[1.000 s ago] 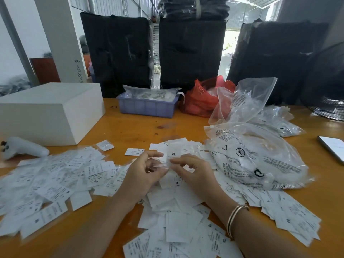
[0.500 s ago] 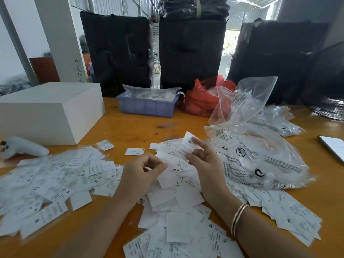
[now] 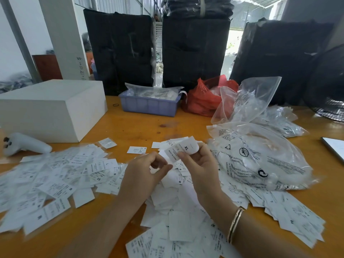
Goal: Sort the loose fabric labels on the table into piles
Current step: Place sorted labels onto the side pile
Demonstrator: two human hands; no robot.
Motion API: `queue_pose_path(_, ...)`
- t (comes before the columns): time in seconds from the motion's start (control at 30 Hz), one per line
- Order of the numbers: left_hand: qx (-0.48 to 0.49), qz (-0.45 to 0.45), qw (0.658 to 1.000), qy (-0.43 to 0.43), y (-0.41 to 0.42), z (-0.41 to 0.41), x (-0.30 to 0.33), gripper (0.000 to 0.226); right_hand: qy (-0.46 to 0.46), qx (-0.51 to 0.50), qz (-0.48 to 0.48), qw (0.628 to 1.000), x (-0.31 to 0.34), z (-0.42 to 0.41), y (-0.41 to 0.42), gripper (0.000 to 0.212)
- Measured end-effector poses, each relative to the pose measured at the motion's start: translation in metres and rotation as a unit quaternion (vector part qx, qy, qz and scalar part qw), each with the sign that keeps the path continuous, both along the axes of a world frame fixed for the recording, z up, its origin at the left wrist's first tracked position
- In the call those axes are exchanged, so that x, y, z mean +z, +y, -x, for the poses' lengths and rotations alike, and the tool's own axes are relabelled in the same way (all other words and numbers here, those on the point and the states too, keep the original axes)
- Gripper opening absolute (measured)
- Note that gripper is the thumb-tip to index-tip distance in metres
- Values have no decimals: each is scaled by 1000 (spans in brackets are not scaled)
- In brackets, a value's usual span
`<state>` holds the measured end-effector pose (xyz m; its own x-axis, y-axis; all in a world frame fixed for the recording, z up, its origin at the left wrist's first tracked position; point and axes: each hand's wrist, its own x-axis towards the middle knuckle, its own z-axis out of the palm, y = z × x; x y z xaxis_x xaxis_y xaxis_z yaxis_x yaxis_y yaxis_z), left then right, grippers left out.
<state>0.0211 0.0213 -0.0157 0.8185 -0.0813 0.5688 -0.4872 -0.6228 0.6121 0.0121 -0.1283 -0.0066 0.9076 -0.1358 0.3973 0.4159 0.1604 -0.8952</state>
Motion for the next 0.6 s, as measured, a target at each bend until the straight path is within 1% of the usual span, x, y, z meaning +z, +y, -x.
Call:
queue_pose_path(0.13,-11,-4,1000,-13,0,1,0,12,-9,-32,31,999,-1,-2,-2,20)
queue_pose_path(0.23,-9,-5,1000,-8,1,1,0,13,-29,-41,62,997,-2,-2,-3,25)
queue_pose_path(0.3,-13,-3,1000,-11,1,1,0,13,-61,-54,102,991,-3,-2,-4,27)
queue_pose_path(0.4,-25,1,999,-23,0,0,1,11,-114,-82,189,972,-3,-3,-8,29)
queue_pose_path(0.5,-33,9,999,-27,1,1,2,20,-122,-92,236,960,-3,-4,-13,33)
queue_pose_path(0.53,-38,19,999,-28,2,1,3,24,-117,-90,242,959,-3,-5,-15,31)
queue_pose_path(0.6,-47,42,998,-23,1,1,4,24,-104,-68,239,963,-3,-6,-19,19)
